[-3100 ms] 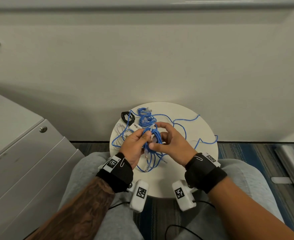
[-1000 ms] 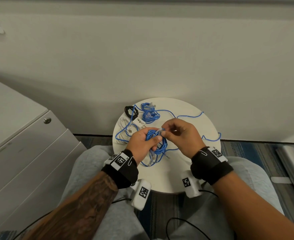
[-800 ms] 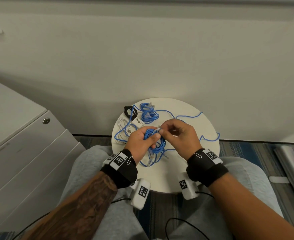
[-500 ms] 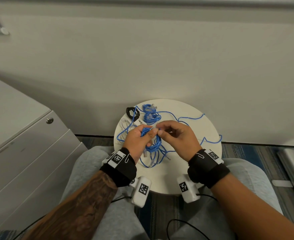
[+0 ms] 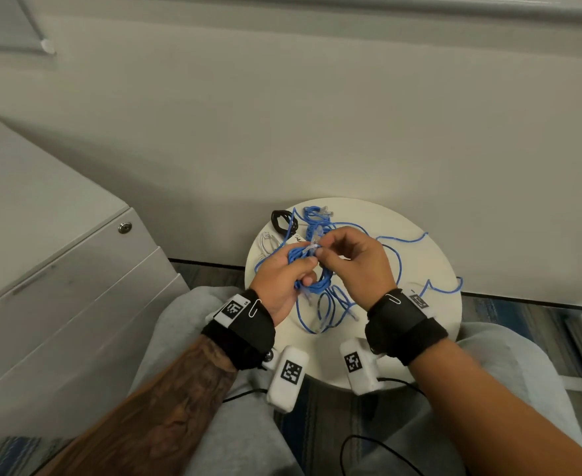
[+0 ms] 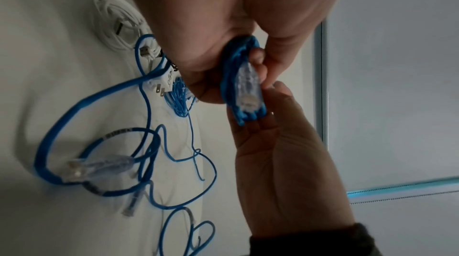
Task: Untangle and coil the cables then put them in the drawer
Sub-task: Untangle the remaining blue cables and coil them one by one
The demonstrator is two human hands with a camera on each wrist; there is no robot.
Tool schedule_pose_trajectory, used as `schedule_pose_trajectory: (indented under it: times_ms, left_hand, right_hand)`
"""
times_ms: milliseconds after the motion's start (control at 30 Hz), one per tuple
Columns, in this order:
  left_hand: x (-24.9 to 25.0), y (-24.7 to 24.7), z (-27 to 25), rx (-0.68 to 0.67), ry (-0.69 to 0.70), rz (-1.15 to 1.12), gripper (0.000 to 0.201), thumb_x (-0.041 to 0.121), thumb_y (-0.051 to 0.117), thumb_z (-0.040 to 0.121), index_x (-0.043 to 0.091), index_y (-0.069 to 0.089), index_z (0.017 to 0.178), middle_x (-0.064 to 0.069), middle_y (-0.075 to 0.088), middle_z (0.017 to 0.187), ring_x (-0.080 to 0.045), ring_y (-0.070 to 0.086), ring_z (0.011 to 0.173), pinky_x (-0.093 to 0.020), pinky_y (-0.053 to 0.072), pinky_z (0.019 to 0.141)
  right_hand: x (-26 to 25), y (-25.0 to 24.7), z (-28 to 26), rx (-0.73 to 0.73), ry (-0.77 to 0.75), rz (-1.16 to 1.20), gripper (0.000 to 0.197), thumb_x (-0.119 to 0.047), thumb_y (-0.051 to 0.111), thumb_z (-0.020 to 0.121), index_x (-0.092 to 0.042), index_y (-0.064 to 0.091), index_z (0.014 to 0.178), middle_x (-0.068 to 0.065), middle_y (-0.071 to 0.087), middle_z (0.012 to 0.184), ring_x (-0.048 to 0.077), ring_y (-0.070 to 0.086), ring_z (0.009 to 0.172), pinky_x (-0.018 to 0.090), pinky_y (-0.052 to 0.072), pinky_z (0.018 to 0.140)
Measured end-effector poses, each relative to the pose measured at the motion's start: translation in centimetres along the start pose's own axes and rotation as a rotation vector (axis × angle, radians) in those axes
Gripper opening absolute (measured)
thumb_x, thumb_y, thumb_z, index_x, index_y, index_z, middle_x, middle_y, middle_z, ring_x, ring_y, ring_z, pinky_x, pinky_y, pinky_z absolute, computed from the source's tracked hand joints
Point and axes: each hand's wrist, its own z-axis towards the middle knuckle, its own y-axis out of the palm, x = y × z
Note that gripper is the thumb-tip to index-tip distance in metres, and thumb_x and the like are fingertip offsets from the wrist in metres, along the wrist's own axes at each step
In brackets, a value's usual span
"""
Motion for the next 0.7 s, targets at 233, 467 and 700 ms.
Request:
schedule_pose_trajectory:
  times_ms: [233, 467, 700]
  left_hand:
    - [-0.8, -0.8, 0.0, 0.086, 0.115, 0.342, 0.021, 0.010, 0.060, 0.095, 0.005, 0.063, 0.115, 0.002, 0.064, 0.073, -0.014, 0.059, 0.069, -0.031, 0.052, 0.071]
    - [-0.2, -0.4, -0.4, 0.043, 0.039, 0.312, 0.017, 0.009, 0.059, 0.095, 0.010, 0.060, 0.112, 0.000, 0.058, 0.072, -0.011, 0.049, 0.060, -0.026, 0.045, 0.062]
    - [2.0, -1.0, -0.3, 0.039, -0.004, 0.124, 0.009, 0.009, 0.056, 0.096, 0.003, 0.059, 0.102, 0.004, 0.033, 0.058, -0.009, 0.032, 0.054, -0.020, 0.036, 0.053]
  right_hand:
    - [0.0, -0.5, -0.2, -0.090, 0.004, -0.106, 0.007, -0.002, 0.068, 0.089, -0.009, 0.069, 0.092, 0.000, 0.069, 0.087, 0.009, 0.065, 0.078, 0.018, 0.053, 0.072]
    - [-0.1, 0.0, -0.1, -0.034, 0.094, -0.086, 0.022, -0.024, 0.071, 0.093, -0.005, 0.064, 0.084, 0.015, 0.067, 0.077, 0.025, 0.062, 0.067, 0.033, 0.055, 0.066]
    - [-1.6, 1.6, 2.9, -0.095, 0.181, 0.013, 0.015, -0.020, 0.065, 0.096, -0.006, 0.066, 0.088, 0.009, 0.069, 0.080, 0.013, 0.062, 0.076, 0.030, 0.053, 0.075]
